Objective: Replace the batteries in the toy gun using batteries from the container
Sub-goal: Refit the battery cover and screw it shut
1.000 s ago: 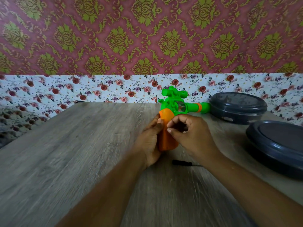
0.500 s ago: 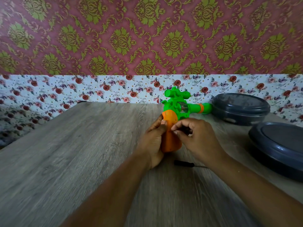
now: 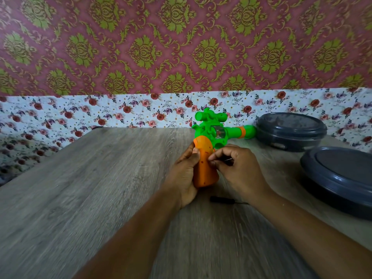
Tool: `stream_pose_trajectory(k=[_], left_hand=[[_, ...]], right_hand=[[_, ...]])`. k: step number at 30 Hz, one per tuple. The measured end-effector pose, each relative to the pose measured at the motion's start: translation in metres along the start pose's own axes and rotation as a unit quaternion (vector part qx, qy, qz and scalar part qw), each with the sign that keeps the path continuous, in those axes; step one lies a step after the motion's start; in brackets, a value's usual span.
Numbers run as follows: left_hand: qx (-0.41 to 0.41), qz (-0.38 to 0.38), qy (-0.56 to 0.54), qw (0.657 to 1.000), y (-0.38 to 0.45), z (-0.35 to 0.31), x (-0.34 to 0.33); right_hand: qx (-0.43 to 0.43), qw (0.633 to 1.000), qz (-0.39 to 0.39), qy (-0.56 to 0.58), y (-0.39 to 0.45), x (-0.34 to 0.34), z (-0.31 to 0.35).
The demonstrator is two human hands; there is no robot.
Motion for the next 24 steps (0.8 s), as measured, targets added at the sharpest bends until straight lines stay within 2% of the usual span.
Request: stream_pose_trajectory(k=[9, 15, 24], left_hand=[[-0.004, 0.009, 0.026, 1.0, -0.002, -0.001, -0.004], [-0.006, 0.009, 0.041, 0.999, -0.002, -0.001, -0.004], [-0.027, 0.012, 0.052, 0.998, -0.004, 0.0, -0.009]], right_hand=[[0.147, 0.979, 0.056, -0.131, 0.0, -0.002, 0.025], [0.11, 0.991, 0.042, -0.062, 0.002, 0.002, 0.032], [0.097, 0.988, 0.064, -0.099, 0.005, 0.003, 0.038]])
Point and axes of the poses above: each hand's wrist, its own y-axis towards the middle knuckle, its own x-axis out of the back of the hand, z = x × y, the point moved 7 cm from there along y, towards the middle knuckle, and after that the axes turned 12 degrees about x, right-handed, at the moved point
